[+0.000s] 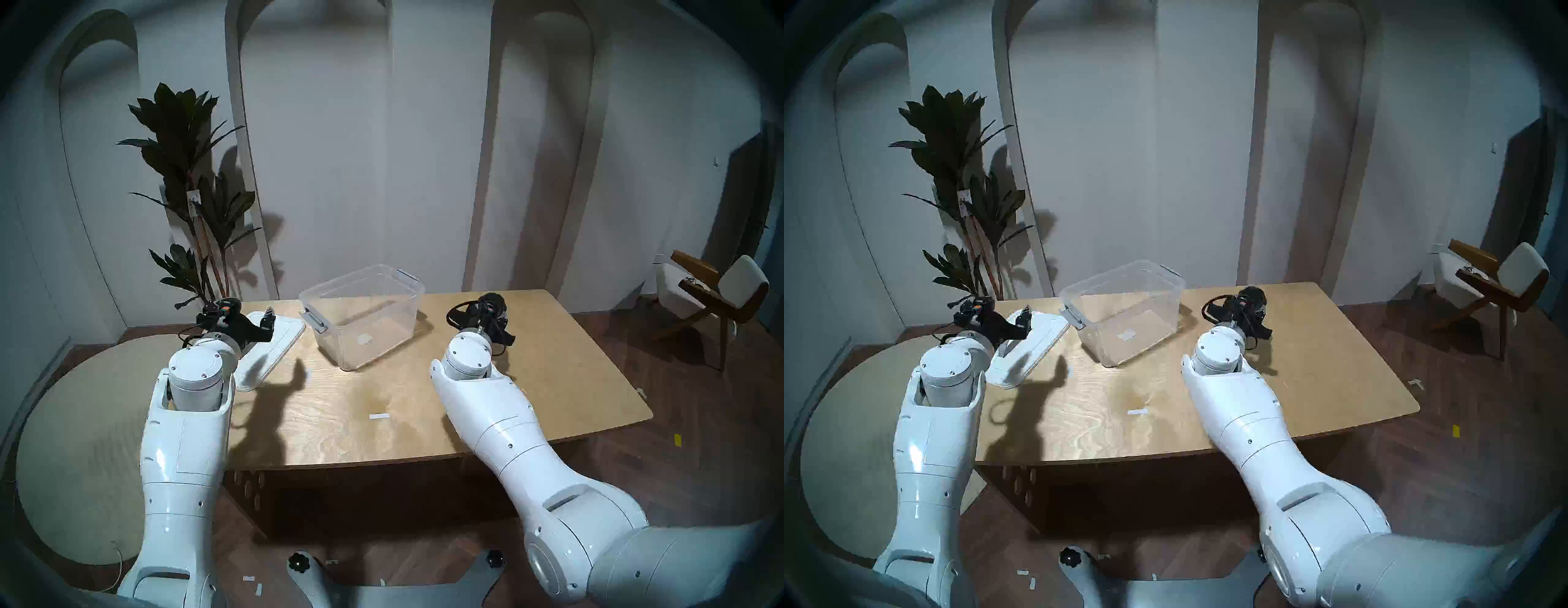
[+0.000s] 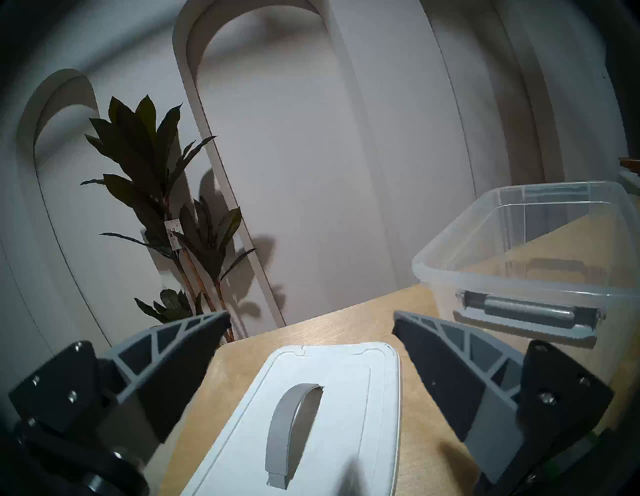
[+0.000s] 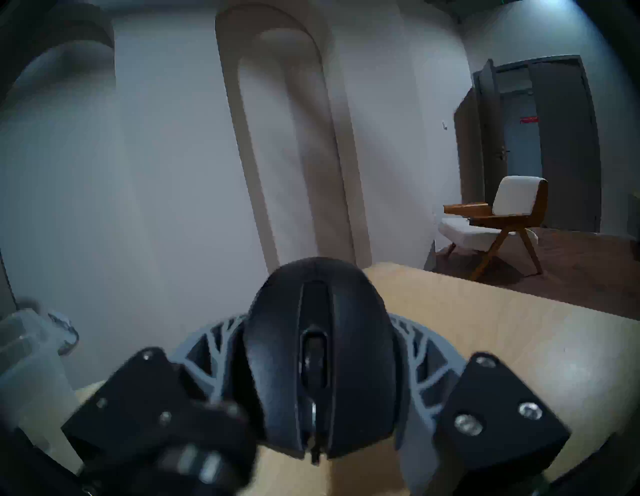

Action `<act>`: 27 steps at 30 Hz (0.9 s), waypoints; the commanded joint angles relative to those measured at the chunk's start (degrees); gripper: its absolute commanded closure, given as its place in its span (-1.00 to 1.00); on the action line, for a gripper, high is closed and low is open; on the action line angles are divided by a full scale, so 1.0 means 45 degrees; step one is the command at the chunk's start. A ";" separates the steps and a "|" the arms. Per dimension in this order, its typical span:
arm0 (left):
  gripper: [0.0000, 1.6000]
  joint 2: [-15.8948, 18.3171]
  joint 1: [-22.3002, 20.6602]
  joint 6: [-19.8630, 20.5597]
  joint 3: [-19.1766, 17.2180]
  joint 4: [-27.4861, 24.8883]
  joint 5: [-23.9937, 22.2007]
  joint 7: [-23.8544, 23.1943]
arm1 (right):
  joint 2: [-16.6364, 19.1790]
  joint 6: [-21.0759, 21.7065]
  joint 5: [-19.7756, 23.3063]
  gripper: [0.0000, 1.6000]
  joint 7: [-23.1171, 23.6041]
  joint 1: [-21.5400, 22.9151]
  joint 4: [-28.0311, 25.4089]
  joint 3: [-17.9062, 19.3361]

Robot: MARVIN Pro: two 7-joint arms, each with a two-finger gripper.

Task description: Open a storage container and put mouse inside

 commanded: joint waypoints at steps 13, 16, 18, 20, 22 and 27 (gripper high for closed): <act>-1.00 0.0090 -0.0165 -0.0057 0.0013 -0.0230 -0.0059 0.0041 | -0.1023 0.0377 0.0385 1.00 0.0943 0.0432 -0.3205 -0.1268; -1.00 0.0100 -0.0161 -0.0056 0.0021 -0.0236 -0.0072 0.0050 | -0.1102 0.1060 0.0789 1.00 0.1314 0.0466 -0.3784 -0.1495; -1.00 0.0107 -0.0158 -0.0055 0.0026 -0.0242 -0.0082 0.0055 | -0.1148 0.1558 0.1075 1.00 0.1487 0.0533 -0.4086 -0.1573; -1.00 0.0113 -0.0155 -0.0054 0.0031 -0.0247 -0.0090 0.0060 | -0.1182 0.2241 0.1509 1.00 0.1634 0.0504 -0.4549 -0.1558; -1.00 0.0122 -0.0150 -0.0052 0.0037 -0.0256 -0.0101 0.0066 | -0.1282 0.2882 0.1942 1.00 0.1811 0.0800 -0.4620 -0.1613; -1.00 0.0135 -0.0144 -0.0048 0.0047 -0.0265 -0.0117 0.0075 | -0.1584 0.3996 0.2957 1.00 0.1941 0.1271 -0.4413 -0.1382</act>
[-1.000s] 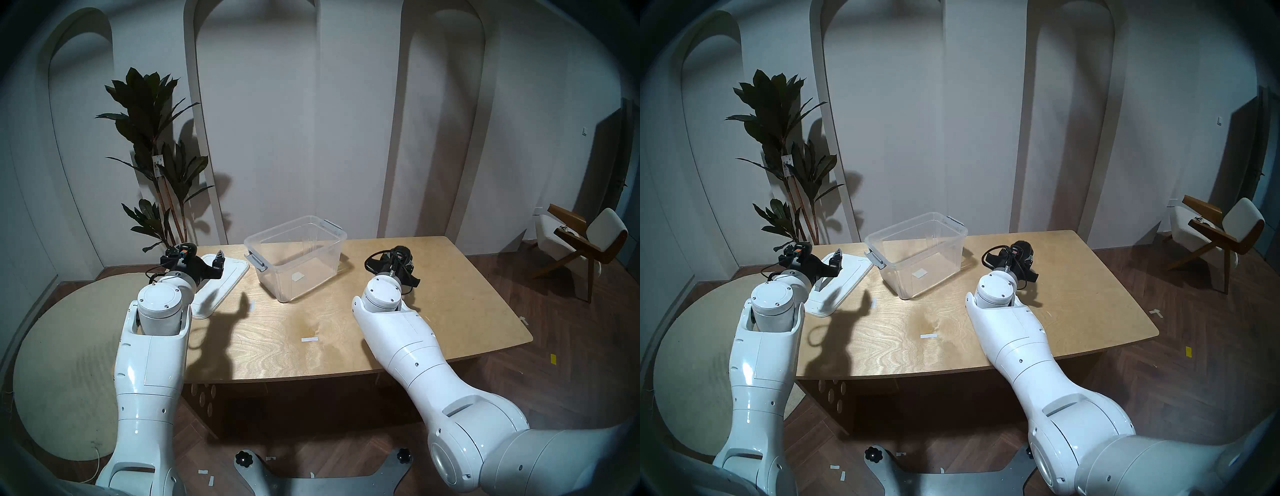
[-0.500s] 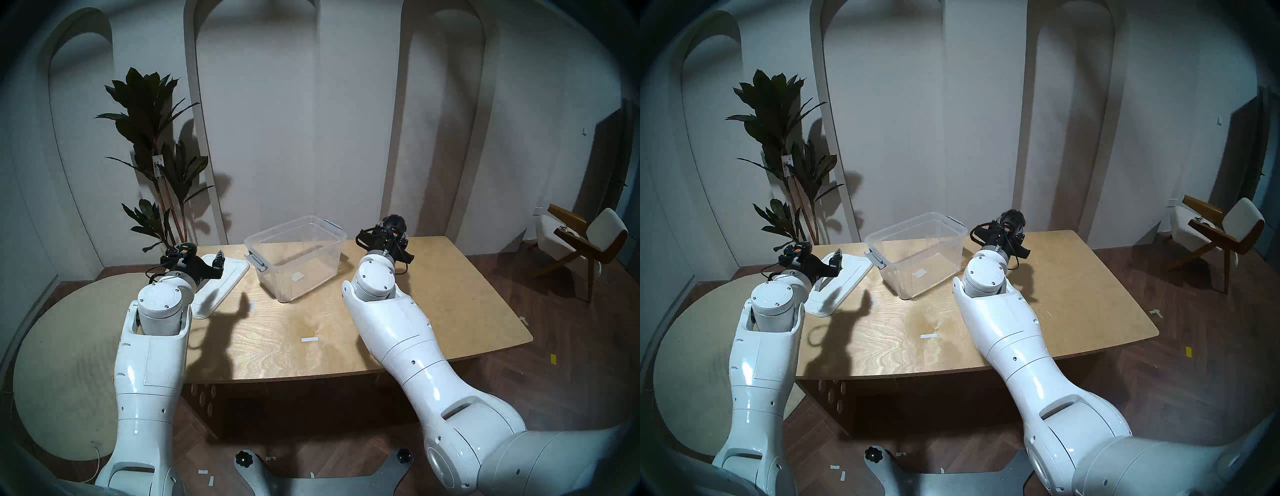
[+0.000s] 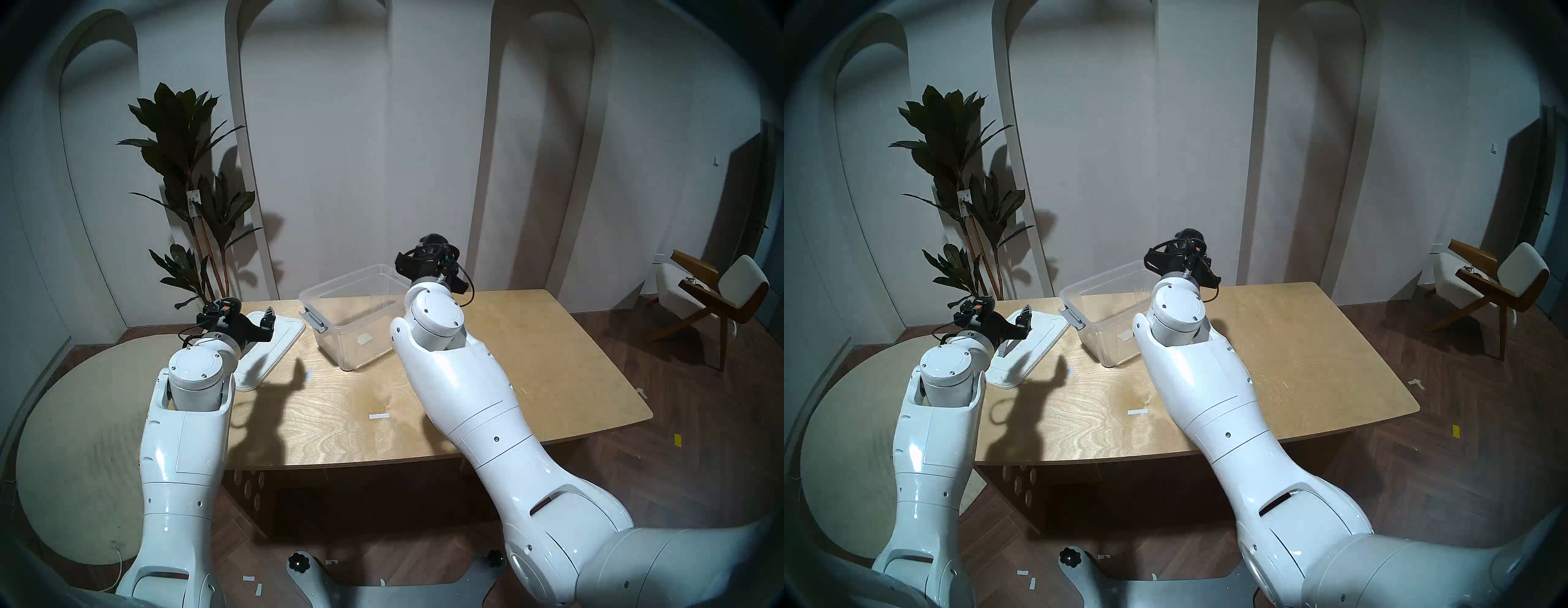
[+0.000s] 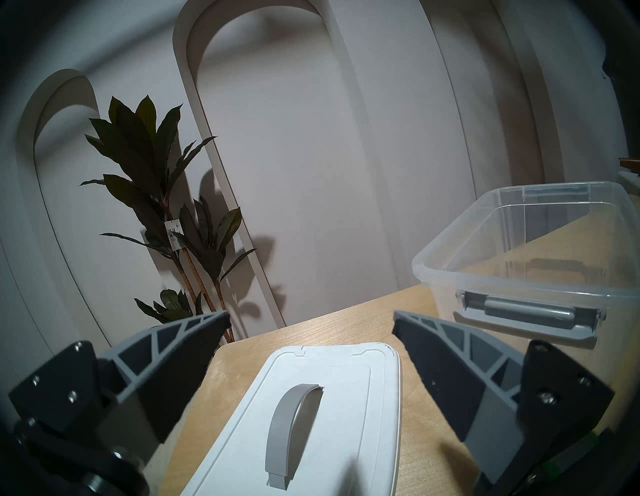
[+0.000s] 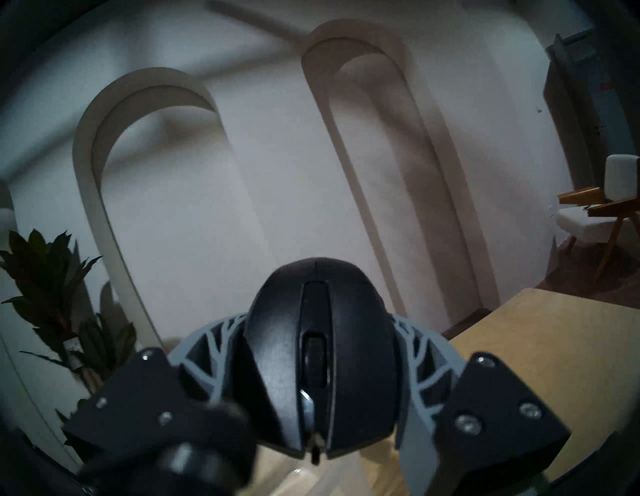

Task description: Open a storage container and put mouse inside

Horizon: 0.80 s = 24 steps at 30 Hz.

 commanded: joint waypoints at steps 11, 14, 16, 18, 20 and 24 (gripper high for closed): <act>-1.00 0.0092 -0.0140 -0.0040 0.0003 -0.0286 -0.0057 0.0019 | -0.1308 0.3988 0.3383 1.00 0.1051 0.2319 0.1946 0.1411; -1.00 0.0101 -0.0139 -0.0040 0.0011 -0.0283 -0.0068 0.0028 | -0.1398 0.4265 0.3563 1.00 0.1425 0.2671 0.2698 0.1663; -1.00 0.0107 -0.0140 -0.0042 0.0017 -0.0278 -0.0076 0.0034 | -0.1286 0.4353 0.3525 1.00 0.1928 0.2859 0.3056 0.1641; -1.00 0.0112 -0.0141 -0.0043 0.0022 -0.0272 -0.0083 0.0040 | -0.1217 0.4545 0.3392 1.00 0.2095 0.3082 0.3339 0.1511; -1.00 0.0118 -0.0141 -0.0044 0.0028 -0.0269 -0.0089 0.0046 | -0.1082 0.4876 0.3312 0.10 0.2413 0.3291 0.3603 0.1364; -1.00 0.0129 -0.0135 -0.0040 0.0037 -0.0277 -0.0102 0.0056 | -0.0824 0.4939 0.3010 -1.00 0.2621 0.3791 0.4086 0.0948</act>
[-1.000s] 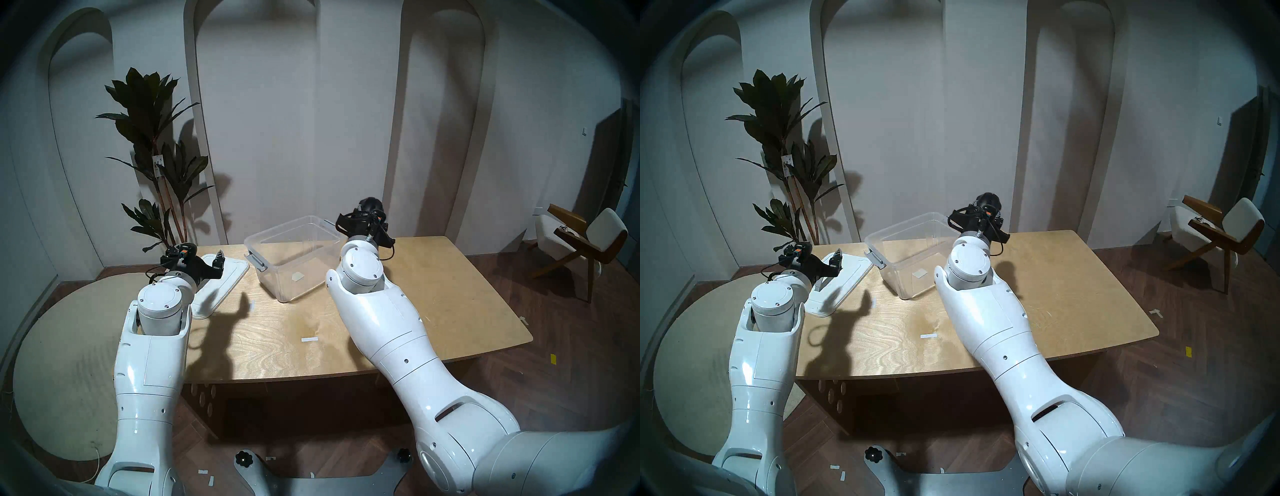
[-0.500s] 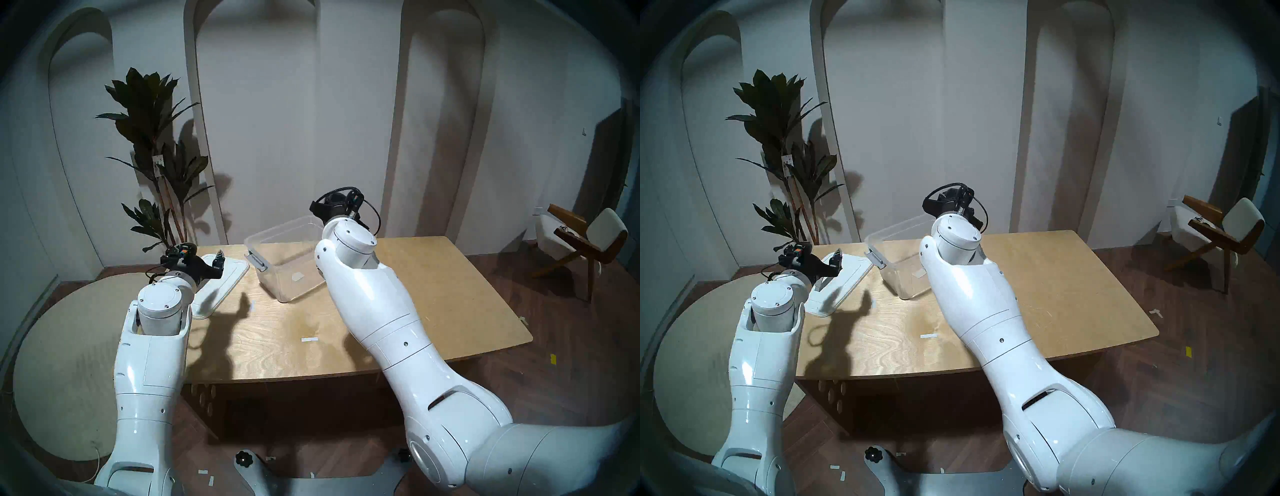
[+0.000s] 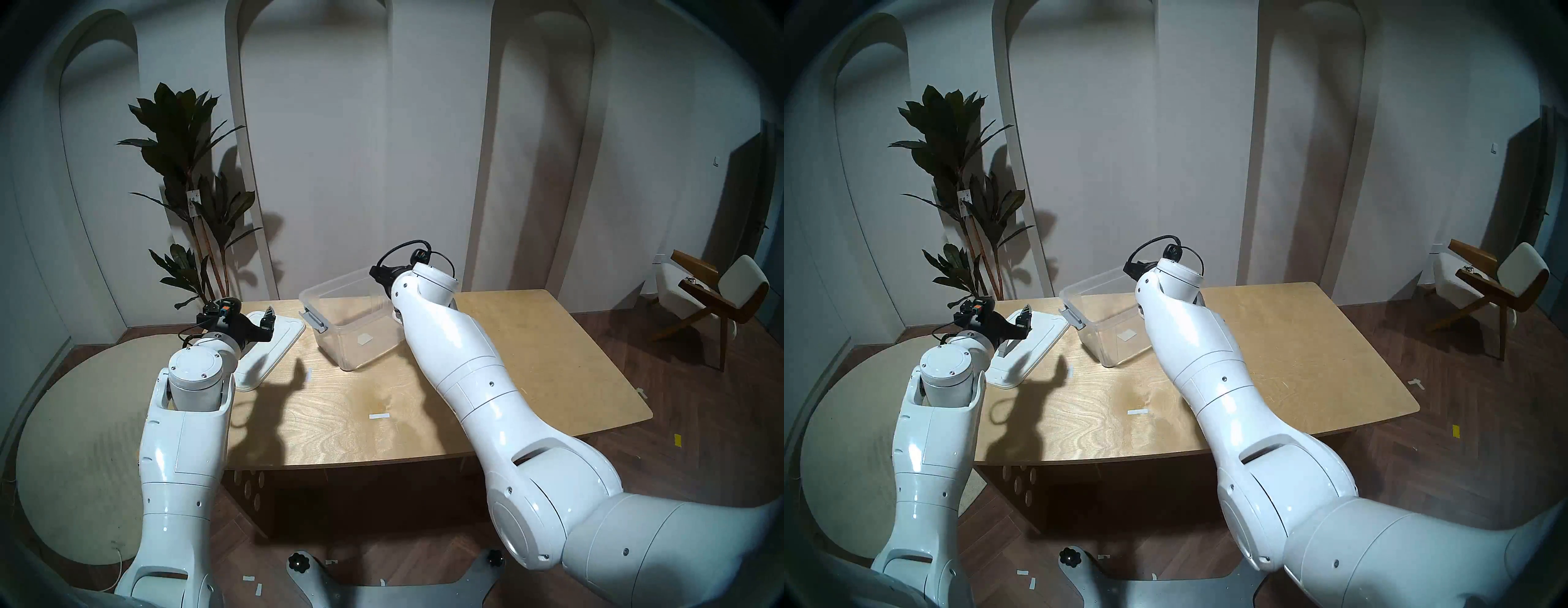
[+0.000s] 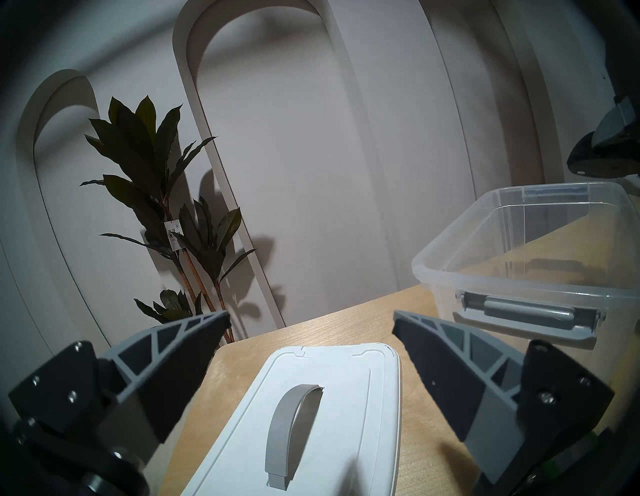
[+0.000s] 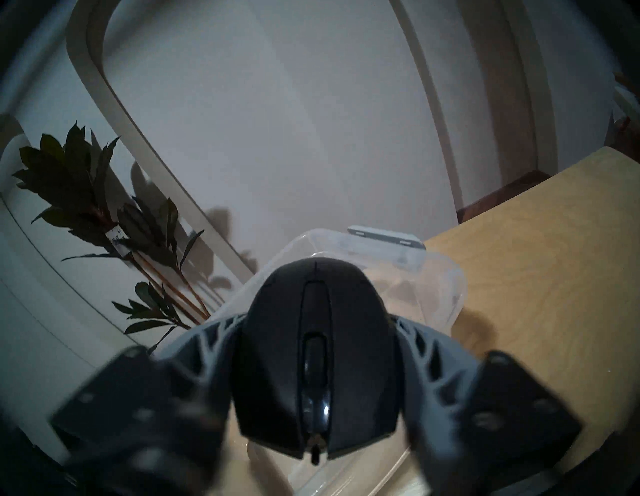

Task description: Open a storage container and put mouse inside

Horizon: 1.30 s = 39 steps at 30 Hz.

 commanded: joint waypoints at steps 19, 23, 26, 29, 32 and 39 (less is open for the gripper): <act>-1.00 0.0109 -0.0159 -0.0050 0.0030 -0.0220 -0.0079 0.0065 | 0.2954 -0.1554 -0.4706 -1.00 0.1259 -0.0560 -0.3111 -0.3739; -1.00 0.0118 -0.0159 -0.0050 0.0043 -0.0200 -0.0090 0.0082 | 0.3551 -0.2232 -0.5449 -1.00 0.1002 -0.0816 -0.3761 -0.3943; -1.00 0.0125 -0.0159 -0.0050 0.0053 -0.0187 -0.0099 0.0096 | 0.3945 -0.2798 -0.5967 -1.00 0.0773 -0.1037 -0.4178 -0.4054; -1.00 0.0134 -0.0158 -0.0050 0.0063 -0.0180 -0.0110 0.0109 | 0.4356 -0.3415 -0.6365 -1.00 0.0559 -0.1438 -0.4712 -0.4104; -1.00 0.0144 -0.0158 -0.0051 0.0074 -0.0179 -0.0123 0.0122 | 0.4716 -0.3909 -0.6476 -1.00 0.0432 -0.1955 -0.5189 -0.4002; -1.00 0.0161 -0.0156 -0.0050 0.0099 -0.0145 -0.0149 0.0155 | 0.5574 -0.5100 -0.6637 -1.00 0.0169 -0.2950 -0.6289 -0.3712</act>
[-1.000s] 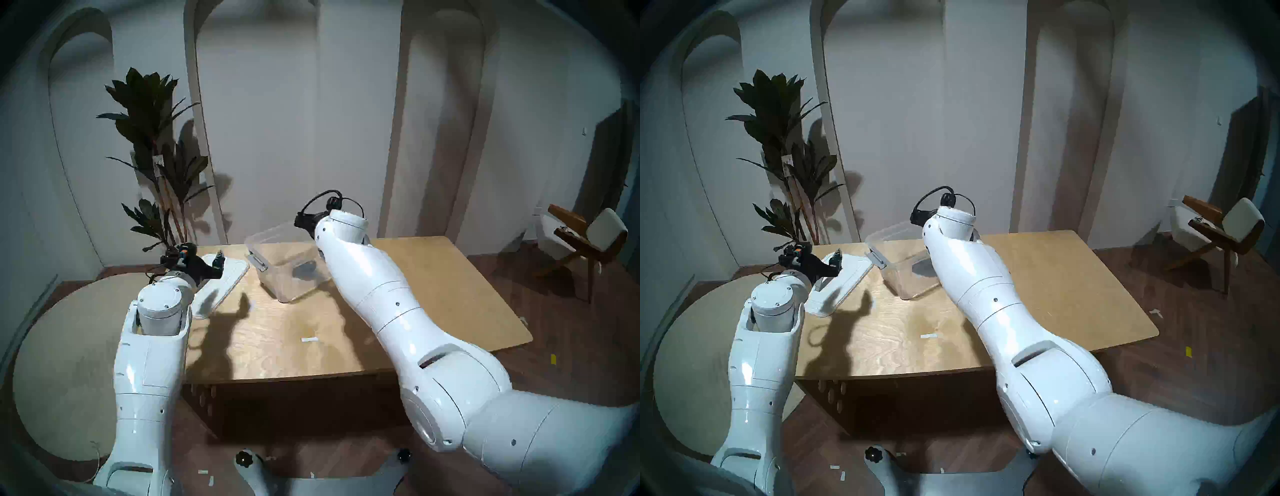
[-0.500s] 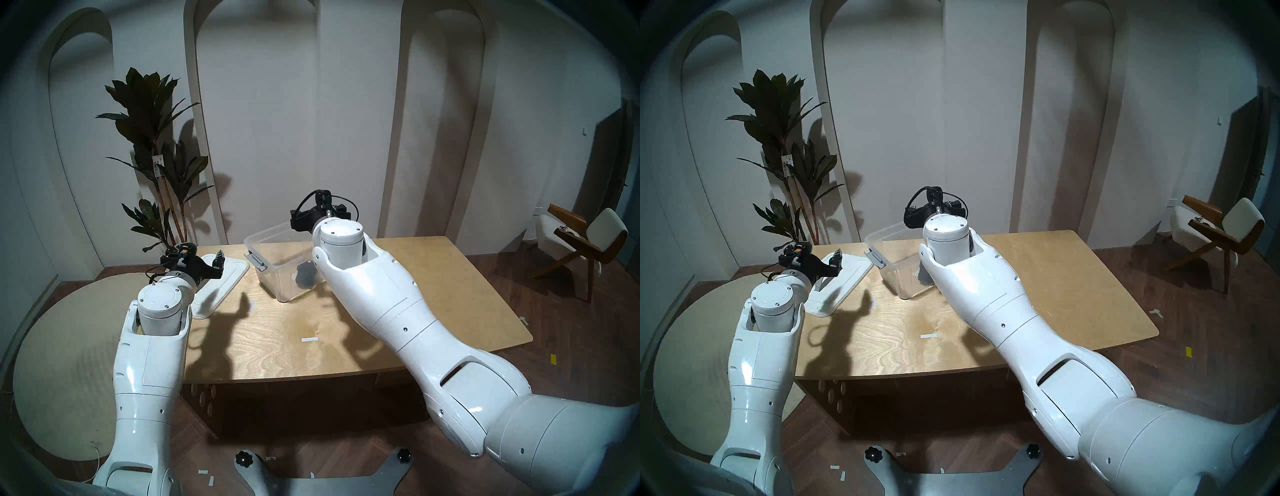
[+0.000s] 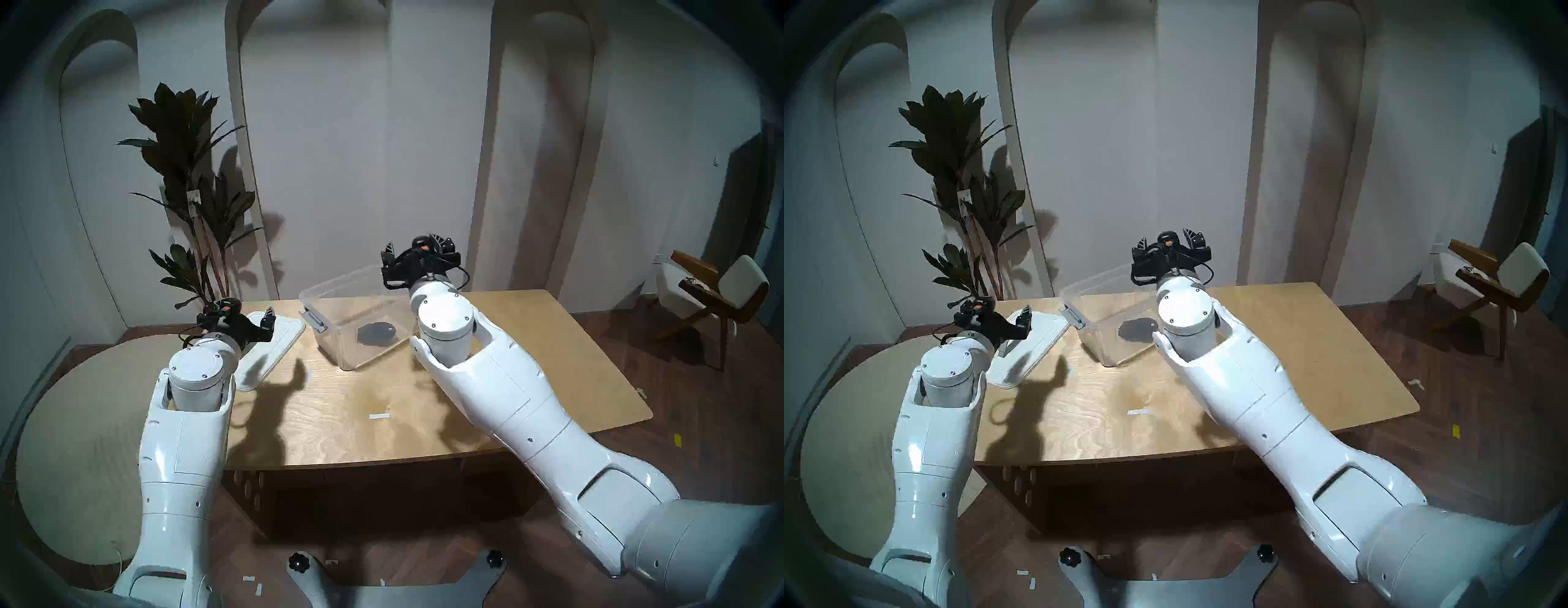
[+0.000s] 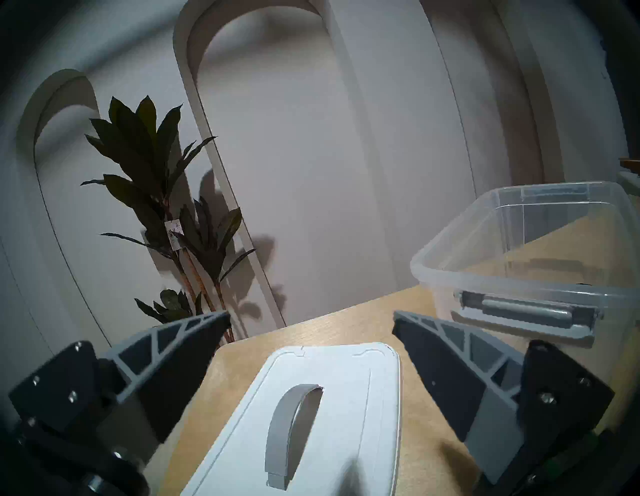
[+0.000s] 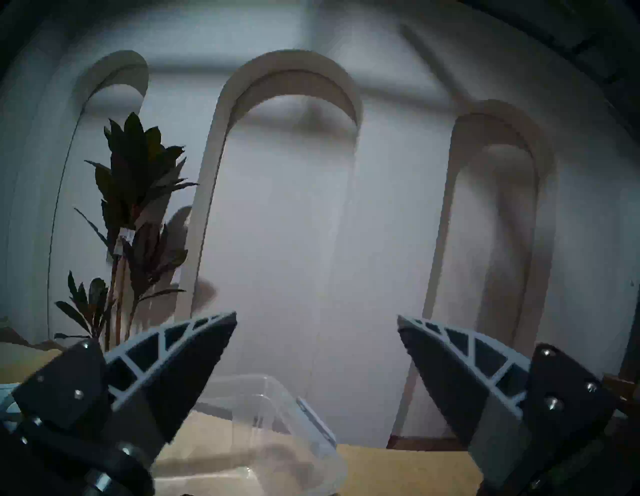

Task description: Open a storage container and put mouse inside

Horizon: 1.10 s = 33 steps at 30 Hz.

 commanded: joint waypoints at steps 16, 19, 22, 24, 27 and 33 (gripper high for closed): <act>-1.00 0.0097 -0.0183 -0.0059 0.0023 -0.0147 -0.0058 0.0073 | 0.2929 -0.3300 0.0352 -1.00 0.0261 -0.3131 -0.3672 0.1203; -1.00 0.0107 -0.0184 -0.0061 0.0030 -0.0155 -0.0069 0.0082 | 0.3313 -0.3592 0.0937 -1.00 0.0628 -0.3843 -0.4463 0.1376; -1.00 0.0117 -0.0183 -0.0062 0.0036 -0.0168 -0.0079 0.0090 | 0.3591 -0.3641 0.1737 -1.00 0.0918 -0.4208 -0.4821 0.1598; -1.00 0.0126 -0.0181 -0.0063 0.0040 -0.0185 -0.0090 0.0093 | 0.3863 -0.3663 0.2205 -1.00 0.1125 -0.4554 -0.5144 0.1818; -1.00 0.0138 -0.0175 -0.0062 0.0047 -0.0203 -0.0103 0.0097 | 0.4175 -0.3771 0.2969 -1.00 0.1573 -0.4953 -0.5623 0.2072; -1.00 0.0165 -0.0148 -0.0047 0.0058 -0.0265 -0.0135 0.0095 | 0.4947 -0.2768 0.4569 -1.00 0.1962 -0.5711 -0.6764 0.2732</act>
